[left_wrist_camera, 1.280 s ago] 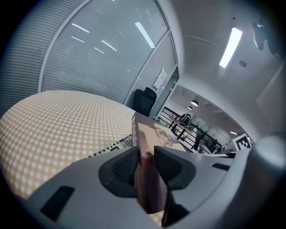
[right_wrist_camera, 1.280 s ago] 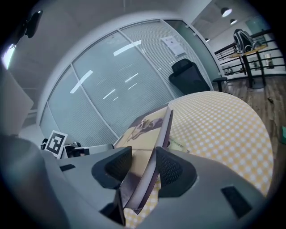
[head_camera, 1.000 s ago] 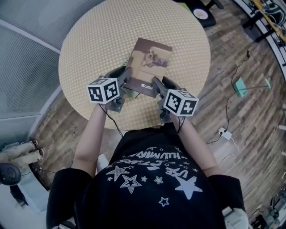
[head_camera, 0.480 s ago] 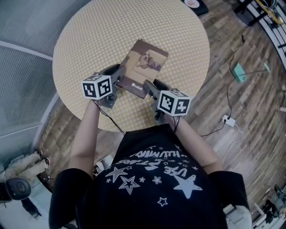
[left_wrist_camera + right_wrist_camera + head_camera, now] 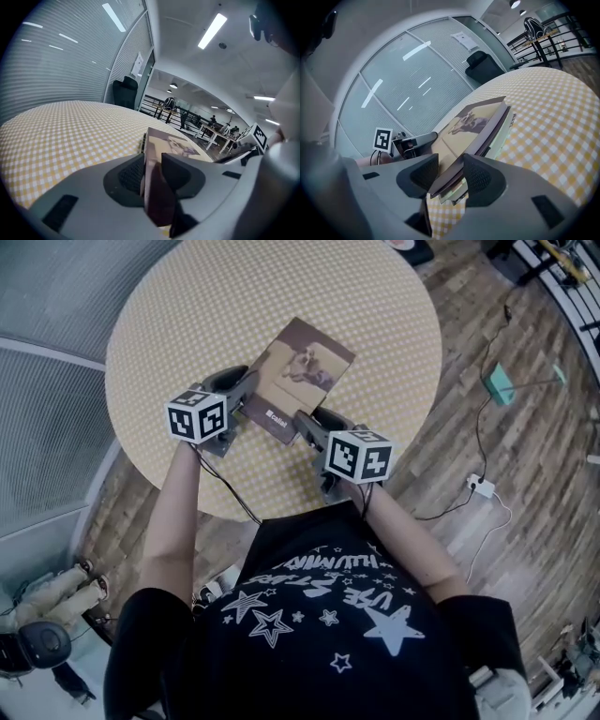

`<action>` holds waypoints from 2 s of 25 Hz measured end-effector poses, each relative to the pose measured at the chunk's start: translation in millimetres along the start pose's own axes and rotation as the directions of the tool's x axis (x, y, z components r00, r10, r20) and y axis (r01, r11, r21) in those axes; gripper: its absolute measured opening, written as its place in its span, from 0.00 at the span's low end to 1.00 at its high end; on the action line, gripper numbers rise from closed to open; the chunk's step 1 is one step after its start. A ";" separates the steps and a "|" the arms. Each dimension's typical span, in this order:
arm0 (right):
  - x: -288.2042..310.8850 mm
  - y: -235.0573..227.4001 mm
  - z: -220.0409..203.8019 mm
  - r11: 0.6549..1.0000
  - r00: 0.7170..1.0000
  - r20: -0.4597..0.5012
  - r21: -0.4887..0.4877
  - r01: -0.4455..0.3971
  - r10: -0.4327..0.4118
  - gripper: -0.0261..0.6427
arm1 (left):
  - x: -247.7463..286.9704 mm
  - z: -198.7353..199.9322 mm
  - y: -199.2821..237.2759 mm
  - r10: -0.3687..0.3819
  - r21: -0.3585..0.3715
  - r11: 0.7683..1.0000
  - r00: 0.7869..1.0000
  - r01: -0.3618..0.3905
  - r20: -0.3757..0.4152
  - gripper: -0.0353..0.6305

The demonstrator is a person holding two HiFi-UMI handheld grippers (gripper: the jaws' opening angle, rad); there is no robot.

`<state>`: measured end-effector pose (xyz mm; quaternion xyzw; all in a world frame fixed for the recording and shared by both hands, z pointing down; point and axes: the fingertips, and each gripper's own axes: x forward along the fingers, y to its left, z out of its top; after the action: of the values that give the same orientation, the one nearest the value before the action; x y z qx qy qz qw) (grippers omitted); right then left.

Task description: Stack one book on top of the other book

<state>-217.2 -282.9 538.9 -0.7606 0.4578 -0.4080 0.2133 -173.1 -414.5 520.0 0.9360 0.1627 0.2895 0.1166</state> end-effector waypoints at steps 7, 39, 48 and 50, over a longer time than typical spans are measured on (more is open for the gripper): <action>2.1 -8.0 -9.3 0.999 0.999 -0.044 -0.033 0.007 -0.008 0.30 | 8.4 -10.4 1.4 -0.008 0.022 1.000 1.000 0.008 -0.027 0.22; -54.9 5.0 26.2 0.980 1.000 -0.003 -0.199 0.009 -0.009 0.29 | -64.3 9.4 -52.3 0.195 -0.049 0.981 0.958 -0.189 0.212 0.23; -114.3 15.8 21.4 0.964 0.994 0.002 -0.245 -0.104 0.107 0.25 | -87.8 -11.3 -132.6 0.255 -0.082 0.967 0.932 -0.242 0.258 0.20; -136.1 17.9 14.9 0.955 0.991 -0.007 -0.264 -0.133 0.136 0.25 | -87.5 -15.5 -160.3 0.264 -0.083 0.965 0.925 -0.251 0.273 0.19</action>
<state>-248.2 -174.0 460.0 -0.7515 0.5577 -0.3236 0.1399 -288.3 -297.7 438.3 0.9779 0.0136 0.1698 0.1212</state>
